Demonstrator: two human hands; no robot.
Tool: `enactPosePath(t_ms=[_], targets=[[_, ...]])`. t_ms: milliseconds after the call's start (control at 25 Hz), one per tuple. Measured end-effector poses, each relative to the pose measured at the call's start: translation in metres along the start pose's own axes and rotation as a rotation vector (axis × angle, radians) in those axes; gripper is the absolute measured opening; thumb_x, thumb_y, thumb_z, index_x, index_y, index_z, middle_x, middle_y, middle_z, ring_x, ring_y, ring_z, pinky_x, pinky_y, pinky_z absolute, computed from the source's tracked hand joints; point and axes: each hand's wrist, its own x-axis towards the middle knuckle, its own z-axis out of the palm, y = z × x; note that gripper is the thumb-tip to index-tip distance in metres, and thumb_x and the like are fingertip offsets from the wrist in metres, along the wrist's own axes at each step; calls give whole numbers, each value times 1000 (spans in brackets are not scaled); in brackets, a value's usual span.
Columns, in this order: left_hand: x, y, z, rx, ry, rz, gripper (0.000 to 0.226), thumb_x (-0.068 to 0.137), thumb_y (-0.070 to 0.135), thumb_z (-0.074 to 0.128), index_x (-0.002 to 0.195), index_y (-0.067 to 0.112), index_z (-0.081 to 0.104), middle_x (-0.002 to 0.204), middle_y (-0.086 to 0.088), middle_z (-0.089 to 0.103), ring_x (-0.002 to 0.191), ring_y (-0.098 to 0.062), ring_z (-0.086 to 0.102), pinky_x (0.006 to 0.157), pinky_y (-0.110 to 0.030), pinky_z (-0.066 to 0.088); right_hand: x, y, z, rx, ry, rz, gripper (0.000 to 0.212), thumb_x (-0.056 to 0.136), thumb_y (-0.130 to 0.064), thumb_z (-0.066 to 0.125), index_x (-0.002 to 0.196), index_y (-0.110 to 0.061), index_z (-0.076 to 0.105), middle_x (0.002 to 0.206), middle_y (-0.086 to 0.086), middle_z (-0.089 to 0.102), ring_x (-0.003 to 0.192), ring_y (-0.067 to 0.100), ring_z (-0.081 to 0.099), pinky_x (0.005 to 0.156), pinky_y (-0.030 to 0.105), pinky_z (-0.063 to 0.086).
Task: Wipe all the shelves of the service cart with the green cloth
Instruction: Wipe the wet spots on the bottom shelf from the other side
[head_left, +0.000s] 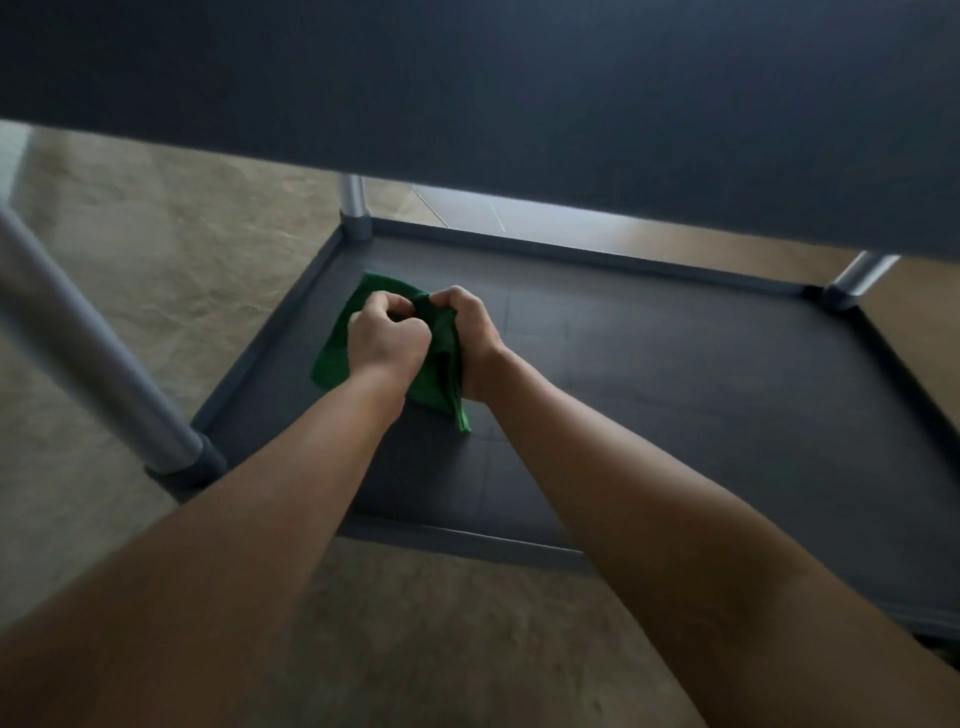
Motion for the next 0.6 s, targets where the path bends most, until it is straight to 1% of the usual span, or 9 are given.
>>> enactPosePath(t_ms=[80, 200, 320, 360, 520, 600], targets=[[-14, 11, 20, 25, -100, 29, 34, 76, 5, 51, 103, 23, 60, 115, -8, 59, 97, -24, 59, 79, -34, 53, -21, -6, -27, 97, 3, -30, 41, 88, -37, 35, 85, -8, 64, 64, 11, 65, 55, 23, 63, 54, 25, 53], [-40, 29, 59, 30, -276, 72, 32, 80, 10, 65, 110, 19, 63, 110, -7, 65, 94, -21, 64, 78, -30, 54, -57, -16, -73, 213, 37, -103, 43, 87, -36, 32, 86, -8, 65, 68, 11, 65, 61, 25, 63, 60, 27, 52], [-67, 48, 100, 103, -376, 130, 41, 76, 9, 69, 116, 19, 63, 112, -5, 64, 98, -19, 63, 81, -28, 52, -91, -25, -114, 268, 99, -154, 43, 86, -34, 32, 87, -7, 65, 71, 12, 65, 65, 26, 61, 64, 29, 49], [-78, 55, 117, 111, -402, 141, 43, 75, 8, 68, 116, 19, 63, 113, -4, 64, 98, -18, 62, 80, -27, 52, -104, -29, -130, 283, 123, -172, 43, 86, -34, 32, 87, -7, 65, 70, 11, 65, 64, 26, 62, 62, 28, 50], [-127, 74, 182, 111, -487, 189, 45, 77, 7, 63, 120, 19, 60, 116, -4, 62, 96, -15, 60, 61, -14, 42, -153, -44, -192, 359, 218, -237, 42, 87, -33, 32, 78, -8, 65, 63, 8, 65, 55, 23, 64, 52, 22, 51], [-147, 81, 209, 120, -518, 218, 43, 78, 10, 62, 119, 20, 60, 116, -3, 61, 95, -14, 60, 59, -13, 39, -175, -49, -218, 379, 266, -263, 42, 86, -33, 32, 78, -8, 64, 64, 8, 65, 55, 22, 64, 53, 22, 51]])
